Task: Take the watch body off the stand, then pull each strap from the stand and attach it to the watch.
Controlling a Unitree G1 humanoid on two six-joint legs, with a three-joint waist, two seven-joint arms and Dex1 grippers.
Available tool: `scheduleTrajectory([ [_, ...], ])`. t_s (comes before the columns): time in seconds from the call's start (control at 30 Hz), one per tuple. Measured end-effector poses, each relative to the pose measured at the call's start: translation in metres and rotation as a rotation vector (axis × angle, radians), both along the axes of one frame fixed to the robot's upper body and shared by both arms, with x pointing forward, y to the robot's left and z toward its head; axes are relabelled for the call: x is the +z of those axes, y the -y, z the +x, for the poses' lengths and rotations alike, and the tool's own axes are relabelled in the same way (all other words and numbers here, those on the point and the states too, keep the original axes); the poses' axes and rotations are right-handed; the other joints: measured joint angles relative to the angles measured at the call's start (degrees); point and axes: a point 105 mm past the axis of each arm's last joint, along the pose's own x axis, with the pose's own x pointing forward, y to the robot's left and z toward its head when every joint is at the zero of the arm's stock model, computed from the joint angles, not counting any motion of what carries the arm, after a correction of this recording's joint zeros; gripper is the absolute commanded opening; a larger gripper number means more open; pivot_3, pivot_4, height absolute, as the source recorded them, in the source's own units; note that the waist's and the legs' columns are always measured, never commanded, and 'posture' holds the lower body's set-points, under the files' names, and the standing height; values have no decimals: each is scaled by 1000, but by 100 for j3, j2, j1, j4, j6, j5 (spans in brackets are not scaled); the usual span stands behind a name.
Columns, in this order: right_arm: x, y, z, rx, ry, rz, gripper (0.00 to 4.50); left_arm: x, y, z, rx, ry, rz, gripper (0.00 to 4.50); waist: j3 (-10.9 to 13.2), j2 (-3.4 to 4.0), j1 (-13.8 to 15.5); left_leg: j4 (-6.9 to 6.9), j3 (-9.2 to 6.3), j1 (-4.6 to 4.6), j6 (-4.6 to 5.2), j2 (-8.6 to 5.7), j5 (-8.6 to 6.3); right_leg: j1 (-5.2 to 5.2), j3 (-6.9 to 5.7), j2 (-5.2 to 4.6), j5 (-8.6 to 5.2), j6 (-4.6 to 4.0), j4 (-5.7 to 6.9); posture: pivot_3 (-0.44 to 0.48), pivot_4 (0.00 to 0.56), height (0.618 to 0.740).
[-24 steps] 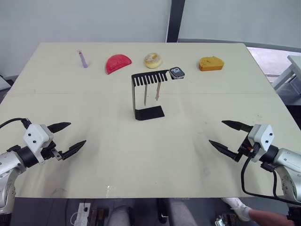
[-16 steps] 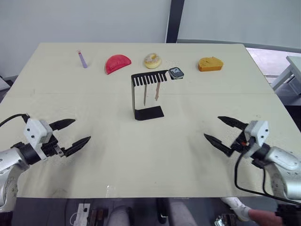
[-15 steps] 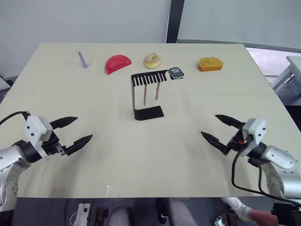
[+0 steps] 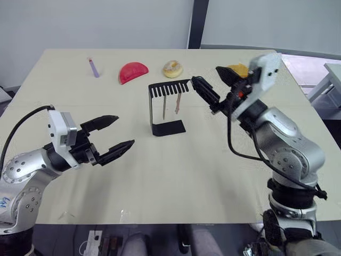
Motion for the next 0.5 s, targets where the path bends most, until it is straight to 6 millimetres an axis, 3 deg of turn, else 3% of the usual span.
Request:
scheduleTrajectory([
  [0.13, 3, -10, 9, -28, -23, -38, 4473, 1, 8, -2, -16, 10, -6, 4500, 0, 0, 0, 2, -7, -12, 0, 1, 0, -8, -5, 0, 0, 0, 0, 0, 150, 740],
  [0.5, -7, -1, 30, -116, -94, -76, 4473, -1, 12, -7, -25, 8, -11, 4500, 0, 0, -19, 4, -10, -20, 1, 2, 1, -12, -7, 0, 0, 0, -1, 0, 150, 740],
])
